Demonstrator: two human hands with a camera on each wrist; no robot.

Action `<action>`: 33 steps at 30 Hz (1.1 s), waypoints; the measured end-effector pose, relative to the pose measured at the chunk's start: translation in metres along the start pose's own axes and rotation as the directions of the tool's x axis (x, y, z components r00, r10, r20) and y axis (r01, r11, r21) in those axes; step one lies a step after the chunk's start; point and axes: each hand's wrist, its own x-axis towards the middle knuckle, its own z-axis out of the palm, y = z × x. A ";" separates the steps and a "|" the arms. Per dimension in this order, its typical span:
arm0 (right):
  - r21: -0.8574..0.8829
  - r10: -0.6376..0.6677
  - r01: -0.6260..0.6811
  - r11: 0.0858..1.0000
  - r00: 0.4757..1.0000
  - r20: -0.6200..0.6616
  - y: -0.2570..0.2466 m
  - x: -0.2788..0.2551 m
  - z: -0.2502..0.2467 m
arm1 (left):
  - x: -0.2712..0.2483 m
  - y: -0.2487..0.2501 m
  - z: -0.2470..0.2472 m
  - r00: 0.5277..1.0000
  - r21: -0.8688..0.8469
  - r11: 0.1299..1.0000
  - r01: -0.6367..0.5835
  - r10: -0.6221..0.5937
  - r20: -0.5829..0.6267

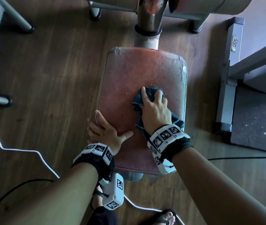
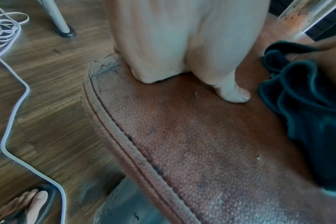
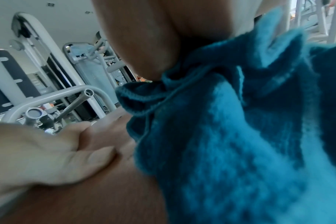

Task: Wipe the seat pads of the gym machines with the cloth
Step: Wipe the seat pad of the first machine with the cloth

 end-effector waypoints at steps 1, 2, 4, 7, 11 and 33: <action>0.010 0.010 -0.010 1.000 1.000 -0.002 -0.001 0.004 -0.001 | 0.000 0.000 0.000 1.000 -0.006 1.000 -0.005 0.005 0.009; 0.020 0.018 -0.018 1.000 1.000 -0.008 -0.002 0.008 -0.002 | 0.000 -0.001 -0.001 1.000 -0.011 1.000 -0.009 0.009 0.015; 0.041 0.020 -0.020 0.999 1.000 -0.018 -0.003 0.008 -0.001 | 0.000 -0.001 0.000 1.000 -0.003 1.000 -0.009 0.009 0.013; 0.051 -0.006 0.007 0.999 1.000 -0.026 0.007 -0.003 0.001 | 0.001 0.000 0.000 1.000 0.017 1.000 -0.001 0.001 -0.007; 0.083 0.033 -0.031 0.996 0.999 -0.018 0.032 -0.021 0.002 | 0.001 -0.002 0.004 1.000 0.035 0.999 -0.014 0.015 -0.027; 0.032 0.082 -0.082 0.996 0.996 -0.018 0.027 0.011 -0.009 | -0.005 -0.001 -0.006 0.999 0.026 0.999 -0.025 0.023 0.048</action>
